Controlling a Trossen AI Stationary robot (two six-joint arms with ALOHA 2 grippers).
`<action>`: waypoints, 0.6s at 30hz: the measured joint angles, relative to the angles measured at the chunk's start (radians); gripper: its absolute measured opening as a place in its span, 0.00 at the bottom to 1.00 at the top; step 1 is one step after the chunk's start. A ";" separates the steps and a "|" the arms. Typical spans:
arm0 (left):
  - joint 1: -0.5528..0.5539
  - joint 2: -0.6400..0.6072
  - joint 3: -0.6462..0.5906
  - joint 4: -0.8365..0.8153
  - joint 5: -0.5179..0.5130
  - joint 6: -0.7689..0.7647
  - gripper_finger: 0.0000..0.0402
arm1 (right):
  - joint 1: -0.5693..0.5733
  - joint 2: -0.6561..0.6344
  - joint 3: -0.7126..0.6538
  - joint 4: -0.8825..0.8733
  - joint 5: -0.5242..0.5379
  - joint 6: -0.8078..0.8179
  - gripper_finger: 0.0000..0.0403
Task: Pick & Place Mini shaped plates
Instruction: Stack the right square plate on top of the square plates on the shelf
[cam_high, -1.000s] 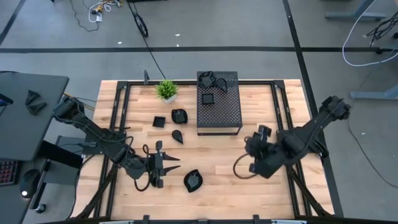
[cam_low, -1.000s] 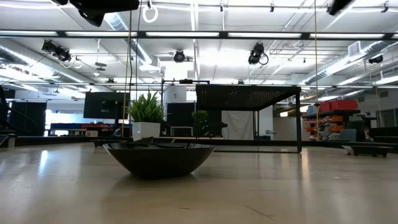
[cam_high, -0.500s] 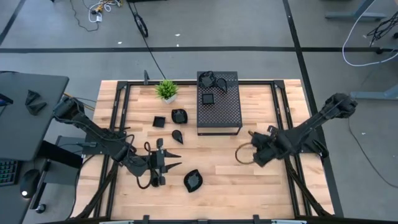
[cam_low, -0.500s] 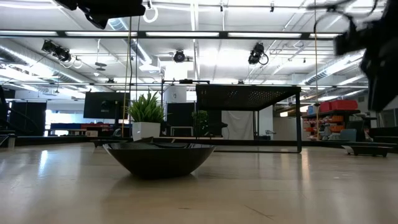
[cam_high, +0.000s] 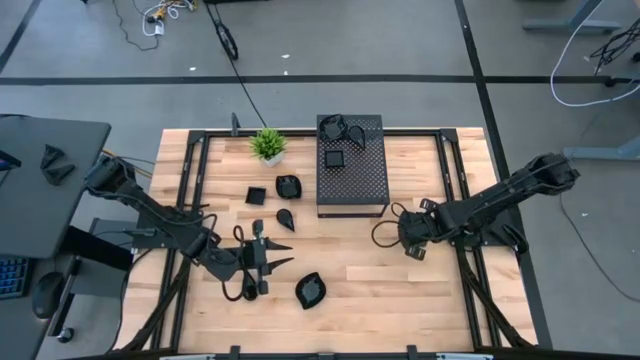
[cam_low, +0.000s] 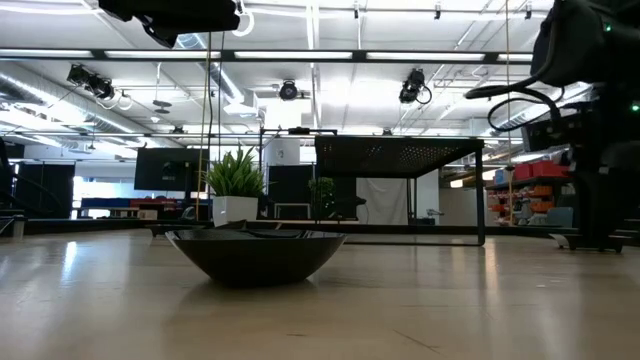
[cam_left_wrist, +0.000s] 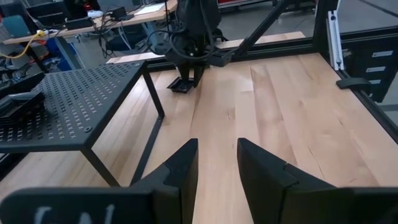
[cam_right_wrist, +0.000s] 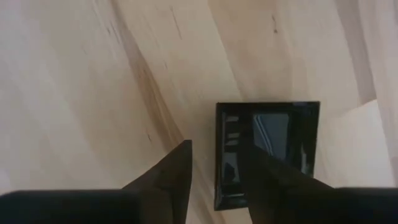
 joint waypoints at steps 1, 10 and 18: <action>0.000 0.000 0.000 0.000 0.000 0.000 0.29 | 0.000 0.000 -0.003 0.007 0.001 -0.009 0.31; -0.001 0.000 0.000 0.000 0.000 -0.010 0.29 | 0.000 0.000 -0.058 0.026 0.001 -0.052 0.22; -0.001 0.000 0.000 0.000 0.000 -0.010 0.29 | 0.000 -0.001 -0.060 0.027 0.005 -0.028 0.16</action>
